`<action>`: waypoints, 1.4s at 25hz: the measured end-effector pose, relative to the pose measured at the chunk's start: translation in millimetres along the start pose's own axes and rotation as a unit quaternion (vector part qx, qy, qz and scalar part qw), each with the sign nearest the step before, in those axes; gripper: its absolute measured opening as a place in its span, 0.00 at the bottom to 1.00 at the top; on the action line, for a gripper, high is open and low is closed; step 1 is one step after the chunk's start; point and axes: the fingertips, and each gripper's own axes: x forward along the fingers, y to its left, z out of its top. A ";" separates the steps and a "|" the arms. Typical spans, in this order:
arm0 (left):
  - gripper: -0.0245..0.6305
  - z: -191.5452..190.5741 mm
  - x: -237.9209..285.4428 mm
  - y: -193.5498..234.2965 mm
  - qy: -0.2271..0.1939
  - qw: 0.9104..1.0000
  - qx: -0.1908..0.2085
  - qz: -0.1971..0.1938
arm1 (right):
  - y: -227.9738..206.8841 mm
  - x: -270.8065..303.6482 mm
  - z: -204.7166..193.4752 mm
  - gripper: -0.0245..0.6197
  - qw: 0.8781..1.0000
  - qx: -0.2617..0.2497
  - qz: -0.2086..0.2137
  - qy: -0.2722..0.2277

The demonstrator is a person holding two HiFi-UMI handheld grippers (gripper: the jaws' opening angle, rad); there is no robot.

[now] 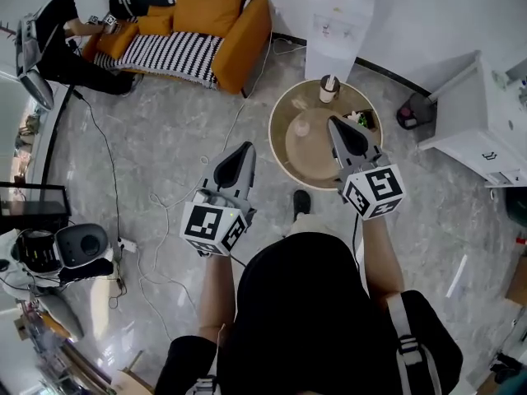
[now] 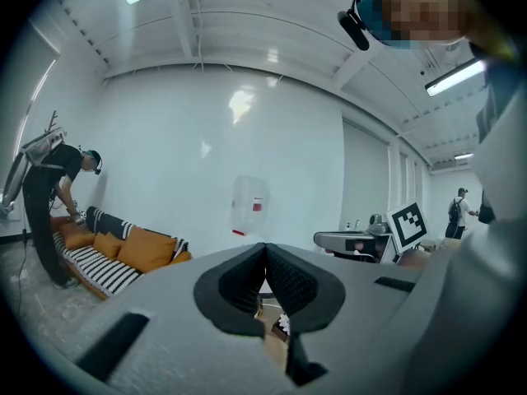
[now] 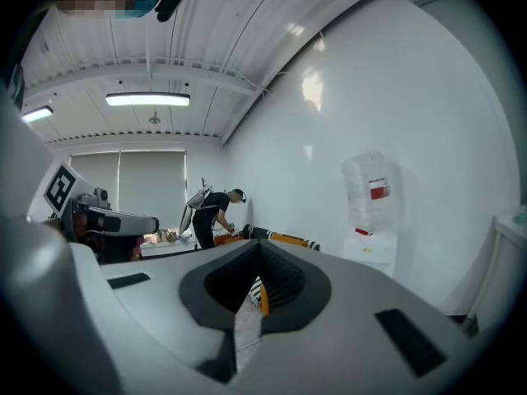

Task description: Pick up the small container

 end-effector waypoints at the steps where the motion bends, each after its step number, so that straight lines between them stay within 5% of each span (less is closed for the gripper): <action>1: 0.07 1.6 9.9 1.9 0.001 1.000 0.000 0.001 | -8.3 7.2 2.3 0.04 1.000 0.000 0.001 0.001; 12: 0.07 -23.9 78.0 8.0 0.028 0.999 -0.027 0.002 | -65.2 61.5 -16.3 0.04 0.999 0.003 0.020 0.037; 20: 0.07 -41.6 93.9 32.2 0.047 0.998 -0.035 -0.005 | -72.1 90.3 -64.3 0.04 0.996 0.015 0.009 0.083; 35: 0.07 -132.3 154.6 65.7 0.129 0.987 -0.075 -0.066 | -79.4 111.8 -192.3 0.04 0.979 0.053 -0.047 0.189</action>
